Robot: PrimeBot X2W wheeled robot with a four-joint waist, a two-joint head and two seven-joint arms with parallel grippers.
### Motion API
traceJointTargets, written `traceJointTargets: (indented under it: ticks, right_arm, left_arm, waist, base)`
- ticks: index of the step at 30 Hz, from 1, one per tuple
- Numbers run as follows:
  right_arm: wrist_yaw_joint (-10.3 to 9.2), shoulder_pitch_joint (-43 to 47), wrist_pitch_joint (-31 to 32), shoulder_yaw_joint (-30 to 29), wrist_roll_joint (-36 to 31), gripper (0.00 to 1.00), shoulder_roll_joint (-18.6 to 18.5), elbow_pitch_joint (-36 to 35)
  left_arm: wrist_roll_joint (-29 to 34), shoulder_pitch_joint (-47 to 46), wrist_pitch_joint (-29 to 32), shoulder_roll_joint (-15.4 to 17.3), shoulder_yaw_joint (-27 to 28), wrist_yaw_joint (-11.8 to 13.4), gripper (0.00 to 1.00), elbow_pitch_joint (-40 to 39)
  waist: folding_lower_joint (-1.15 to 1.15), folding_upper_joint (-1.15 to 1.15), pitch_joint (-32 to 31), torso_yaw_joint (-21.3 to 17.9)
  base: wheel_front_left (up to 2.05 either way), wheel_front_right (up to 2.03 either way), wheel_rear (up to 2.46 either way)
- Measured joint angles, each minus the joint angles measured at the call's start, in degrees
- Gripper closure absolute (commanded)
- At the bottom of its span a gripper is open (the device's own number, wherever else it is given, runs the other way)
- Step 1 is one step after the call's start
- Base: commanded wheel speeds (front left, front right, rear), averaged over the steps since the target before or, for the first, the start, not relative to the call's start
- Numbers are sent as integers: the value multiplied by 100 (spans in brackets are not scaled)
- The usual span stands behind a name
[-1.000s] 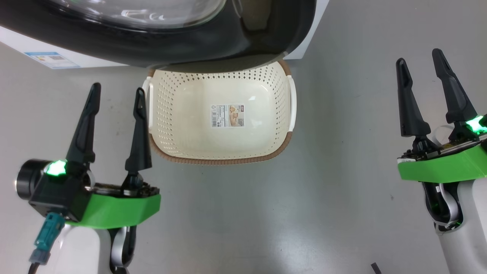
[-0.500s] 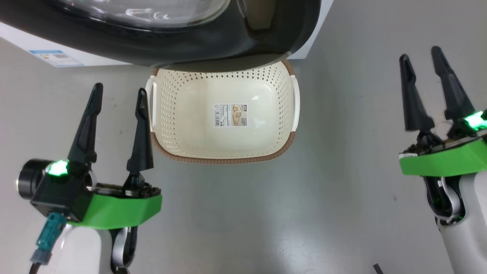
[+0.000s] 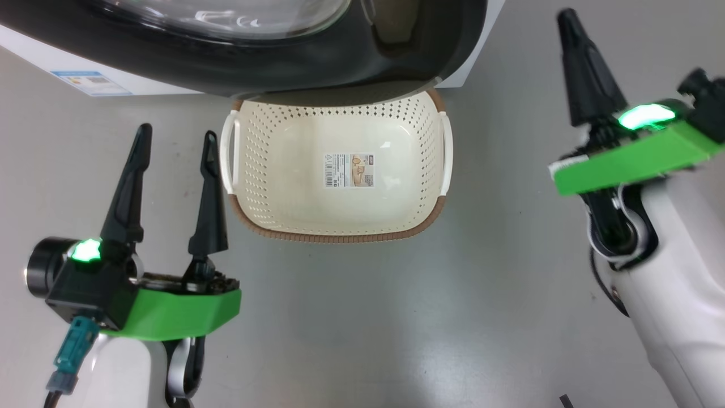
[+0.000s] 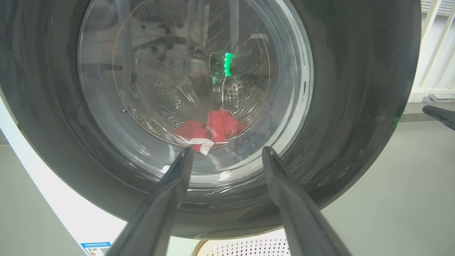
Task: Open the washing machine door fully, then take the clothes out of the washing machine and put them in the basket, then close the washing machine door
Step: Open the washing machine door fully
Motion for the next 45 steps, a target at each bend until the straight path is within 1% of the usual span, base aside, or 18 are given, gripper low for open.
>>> traceJointTargets:
  ticks: [4,6,9,11,14,18,20,24,30,34,39,45]
  right_arm:
    - [0,-526,15,612,1360,100,-24,356]
    - [0,-795,256,770,2216,100,-38,427]
    - [0,-1226,887,911,3299,100,-174,422]
    - [0,-1461,1299,900,3877,100,-265,414]
    - [0,-1716,2005,810,4663,100,-296,474]
    - [0,-2016,3181,724,5448,100,-353,888]
    - [0,-2183,3760,715,5735,100,-371,1071]
    - [0,-2498,4534,722,5860,100,-454,1399]
    - [-1,-2610,5304,671,5974,100,-499,1438]
    - [-2,-2576,5533,656,5839,100,-489,1230]
    - [-2,-2235,5770,583,5711,100,-375,996]
    - [-1,-1687,6012,609,5561,100,-90,622]
  left_arm:
    - [0,1,0,0,-4,1,0,5]
    - [0,1,0,-1,-7,2,0,9]
    - [-2,1,0,-1,-31,4,0,9]
    - [-20,1,0,-1,-44,7,0,10]
    - [-55,2,0,-1,-69,51,0,11]
    - [-78,2,0,-1,-92,53,0,24]
    - [-103,2,0,-2,-89,53,0,53]
    - [-110,2,0,-1,-89,52,0,88]
    - [-132,2,0,-2,-96,53,0,114]
    - [-155,2,0,-2,-90,56,0,119]
    - [-169,7,0,-2,-81,56,0,141]
    - [-169,155,0,-3,-79,65,0,185]
  waist:
    - [0,0,-26,33]
    - [0,0,-33,56]
    - [0,0,-27,98]
    - [0,0,-20,124]
    - [0,0,-3,154]
    - [0,0,6,188]
    - [0,0,16,196]
    - [0,0,23,221]
    - [0,0,18,272]
    - [0,0,-17,292]
    - [0,0,-137,320]
    - [0,0,-399,382]
  base:
    - [0,0,0]
    - [0,0,0]
    - [0,0,0]
    - [0,0,0]
    - [0,0,0]
    - [0,0,0]
    - [0,0,0]
    - [0,0,0]
    - [0,0,0]
    - [0,0,0]
    - [0,0,0]
    - [0,0,0]
